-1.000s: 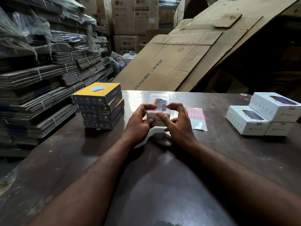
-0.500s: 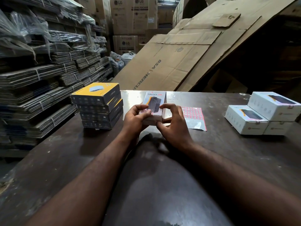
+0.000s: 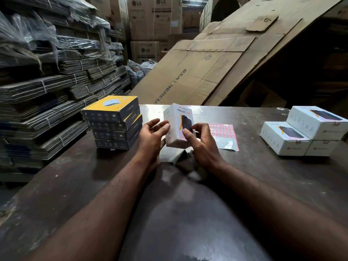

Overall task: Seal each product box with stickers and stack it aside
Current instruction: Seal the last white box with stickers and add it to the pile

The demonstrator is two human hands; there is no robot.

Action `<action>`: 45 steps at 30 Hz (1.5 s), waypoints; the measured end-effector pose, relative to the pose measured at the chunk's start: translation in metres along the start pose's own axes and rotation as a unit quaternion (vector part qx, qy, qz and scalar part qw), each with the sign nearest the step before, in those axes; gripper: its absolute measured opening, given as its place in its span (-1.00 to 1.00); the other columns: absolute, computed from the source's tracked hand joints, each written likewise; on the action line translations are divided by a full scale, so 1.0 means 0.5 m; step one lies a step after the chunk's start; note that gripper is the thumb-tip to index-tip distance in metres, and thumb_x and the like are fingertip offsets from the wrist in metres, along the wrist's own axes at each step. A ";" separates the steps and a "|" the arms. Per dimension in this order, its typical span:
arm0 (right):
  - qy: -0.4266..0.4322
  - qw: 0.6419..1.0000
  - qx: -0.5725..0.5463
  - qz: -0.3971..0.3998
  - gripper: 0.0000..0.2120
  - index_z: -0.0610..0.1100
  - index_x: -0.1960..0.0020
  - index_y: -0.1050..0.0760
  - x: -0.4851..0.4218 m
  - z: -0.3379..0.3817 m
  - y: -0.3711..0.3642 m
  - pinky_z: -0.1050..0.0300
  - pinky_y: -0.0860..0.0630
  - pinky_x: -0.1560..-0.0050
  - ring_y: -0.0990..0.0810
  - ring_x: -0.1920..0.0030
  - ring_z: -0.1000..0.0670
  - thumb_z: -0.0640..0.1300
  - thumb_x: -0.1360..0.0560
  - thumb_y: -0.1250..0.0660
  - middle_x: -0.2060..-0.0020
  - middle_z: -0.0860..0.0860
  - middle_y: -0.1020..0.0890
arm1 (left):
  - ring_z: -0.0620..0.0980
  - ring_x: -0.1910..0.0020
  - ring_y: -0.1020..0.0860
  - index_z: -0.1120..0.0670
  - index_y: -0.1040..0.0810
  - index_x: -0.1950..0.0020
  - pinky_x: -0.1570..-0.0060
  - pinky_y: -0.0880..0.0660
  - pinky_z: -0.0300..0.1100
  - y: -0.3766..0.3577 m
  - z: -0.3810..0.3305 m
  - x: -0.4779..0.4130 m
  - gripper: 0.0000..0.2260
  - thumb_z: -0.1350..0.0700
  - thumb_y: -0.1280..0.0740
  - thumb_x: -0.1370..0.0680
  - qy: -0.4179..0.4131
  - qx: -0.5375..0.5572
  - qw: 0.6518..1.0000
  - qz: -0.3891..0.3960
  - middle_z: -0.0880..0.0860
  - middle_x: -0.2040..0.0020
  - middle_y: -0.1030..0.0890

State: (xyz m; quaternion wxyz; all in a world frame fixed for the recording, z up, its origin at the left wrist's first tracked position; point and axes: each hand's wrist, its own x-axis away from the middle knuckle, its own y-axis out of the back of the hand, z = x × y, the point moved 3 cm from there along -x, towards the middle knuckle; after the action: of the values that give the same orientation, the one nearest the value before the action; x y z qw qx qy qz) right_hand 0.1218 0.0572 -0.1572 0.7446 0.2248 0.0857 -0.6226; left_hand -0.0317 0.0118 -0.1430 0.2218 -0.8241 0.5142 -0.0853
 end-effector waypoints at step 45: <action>0.153 0.984 0.092 -0.022 -0.58 -0.03 -0.28 -0.59 -0.034 0.061 0.053 0.05 -0.49 -0.31 -0.51 -0.31 0.11 -0.19 -0.43 -0.33 -0.31 0.08 -0.58 | -0.03 -0.11 -0.65 -0.06 -0.49 -0.21 -0.05 -0.63 -0.11 -0.011 -0.012 0.018 -0.69 0.13 -0.39 -0.49 -0.138 -0.154 0.973 0.103 0.09 -0.21 -0.62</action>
State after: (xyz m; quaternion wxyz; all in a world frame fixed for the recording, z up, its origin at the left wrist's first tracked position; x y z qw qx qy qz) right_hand 0.1389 0.0621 -0.1171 0.6853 0.3831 0.1452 -0.6021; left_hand -0.0256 0.0040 -0.1358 0.1689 -0.7948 0.5675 0.1328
